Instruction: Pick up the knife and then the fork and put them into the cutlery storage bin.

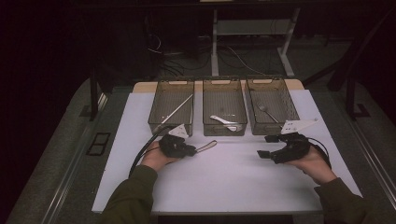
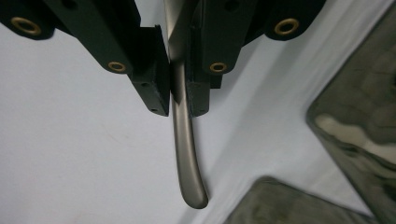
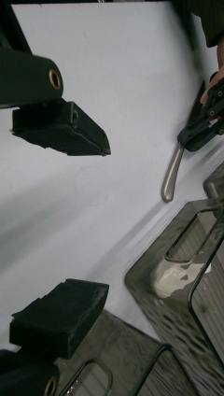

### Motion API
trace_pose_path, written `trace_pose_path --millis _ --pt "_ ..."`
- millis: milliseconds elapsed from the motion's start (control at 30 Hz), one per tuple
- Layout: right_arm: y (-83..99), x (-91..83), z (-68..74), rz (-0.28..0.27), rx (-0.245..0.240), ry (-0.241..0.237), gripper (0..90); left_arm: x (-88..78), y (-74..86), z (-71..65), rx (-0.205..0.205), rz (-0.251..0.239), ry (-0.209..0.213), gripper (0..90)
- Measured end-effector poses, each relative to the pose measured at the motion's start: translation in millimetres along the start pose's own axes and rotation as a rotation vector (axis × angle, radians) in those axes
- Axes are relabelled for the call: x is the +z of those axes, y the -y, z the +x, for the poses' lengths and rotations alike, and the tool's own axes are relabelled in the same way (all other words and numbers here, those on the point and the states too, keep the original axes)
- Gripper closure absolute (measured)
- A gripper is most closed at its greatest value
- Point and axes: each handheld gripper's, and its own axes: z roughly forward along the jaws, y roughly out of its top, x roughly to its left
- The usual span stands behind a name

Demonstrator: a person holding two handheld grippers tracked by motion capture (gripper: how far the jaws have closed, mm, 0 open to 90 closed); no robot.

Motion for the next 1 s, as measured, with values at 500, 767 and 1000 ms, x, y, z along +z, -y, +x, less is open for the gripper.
trace_pose_path --millis 500,767,1000 --pt "-19.4 19.0 18.8 -0.003 -0.093 -0.087 27.1 -0.1 -17.6 -23.7 0.080 -0.010 0.079 79.6" --pt "-38.2 41.8 39.5 0.021 -0.220 -0.173 29.5 -0.5 -35.1 -44.5 0.155 -0.030 0.151 79.5" --pt "-45.4 68.3 61.1 0.138 -0.416 -0.257 39.4 3.6 -49.3 -68.2 0.221 -0.033 0.222 79.4"
